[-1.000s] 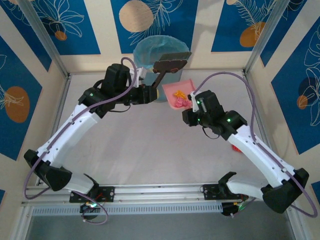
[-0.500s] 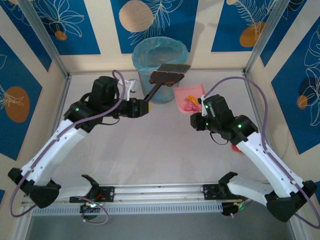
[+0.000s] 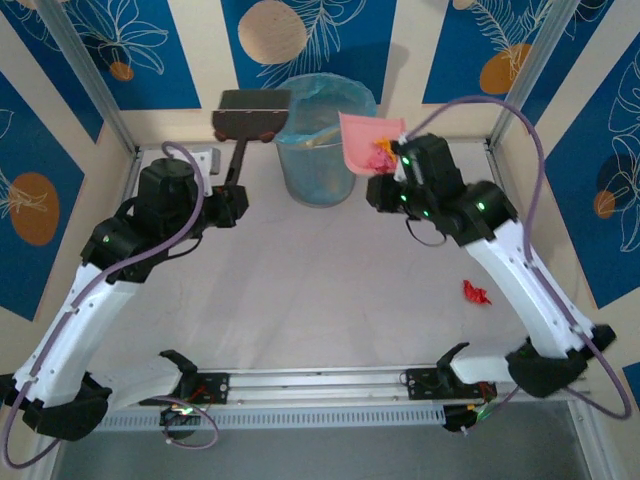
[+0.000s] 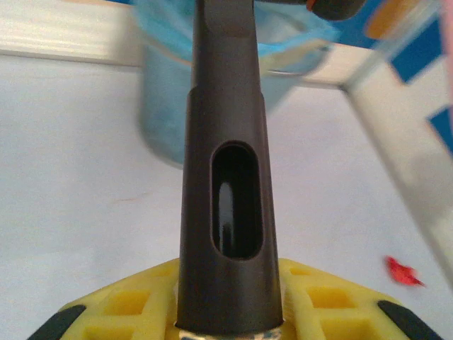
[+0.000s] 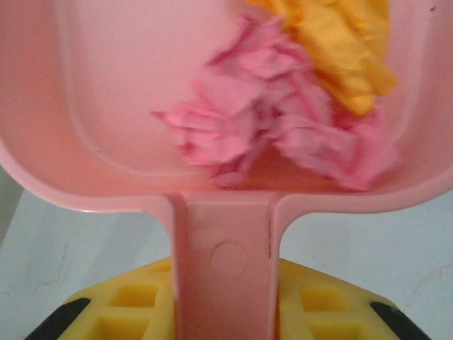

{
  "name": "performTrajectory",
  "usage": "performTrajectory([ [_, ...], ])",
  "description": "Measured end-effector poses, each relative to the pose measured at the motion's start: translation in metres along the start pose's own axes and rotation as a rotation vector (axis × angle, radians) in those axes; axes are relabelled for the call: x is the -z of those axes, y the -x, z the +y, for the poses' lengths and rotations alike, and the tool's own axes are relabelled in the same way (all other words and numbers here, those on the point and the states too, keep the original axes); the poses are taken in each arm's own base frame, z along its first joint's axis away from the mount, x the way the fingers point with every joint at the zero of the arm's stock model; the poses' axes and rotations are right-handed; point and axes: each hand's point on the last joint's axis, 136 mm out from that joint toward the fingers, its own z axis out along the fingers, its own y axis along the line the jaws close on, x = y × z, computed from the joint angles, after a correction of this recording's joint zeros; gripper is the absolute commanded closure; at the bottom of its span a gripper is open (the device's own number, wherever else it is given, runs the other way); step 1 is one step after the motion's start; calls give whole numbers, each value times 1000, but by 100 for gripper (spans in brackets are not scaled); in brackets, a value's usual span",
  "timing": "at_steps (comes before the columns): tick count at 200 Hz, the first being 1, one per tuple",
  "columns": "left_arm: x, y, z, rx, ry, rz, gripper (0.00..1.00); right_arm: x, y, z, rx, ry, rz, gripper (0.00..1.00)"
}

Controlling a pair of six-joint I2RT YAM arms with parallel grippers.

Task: Sweep away the paper scraps from the table

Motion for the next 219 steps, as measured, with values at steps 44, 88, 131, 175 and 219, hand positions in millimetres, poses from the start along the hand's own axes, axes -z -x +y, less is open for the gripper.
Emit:
performTrajectory([
  [44,25,0,37,1,164,-52,100,-37,50,59,-8,47,12,100],
  [88,29,-3,43,-6,196,-58,100,-77,83,99,-58,142,-12,100],
  [131,21,-10,38,-63,195,-30,100,-110,82,100,-181,221,68,100],
  [175,18,-12,37,-86,201,-25,100,-130,102,105,-350,355,98,100],
  [219,17,-13,39,-100,212,-22,100,-159,110,108,-601,461,199,100],
])
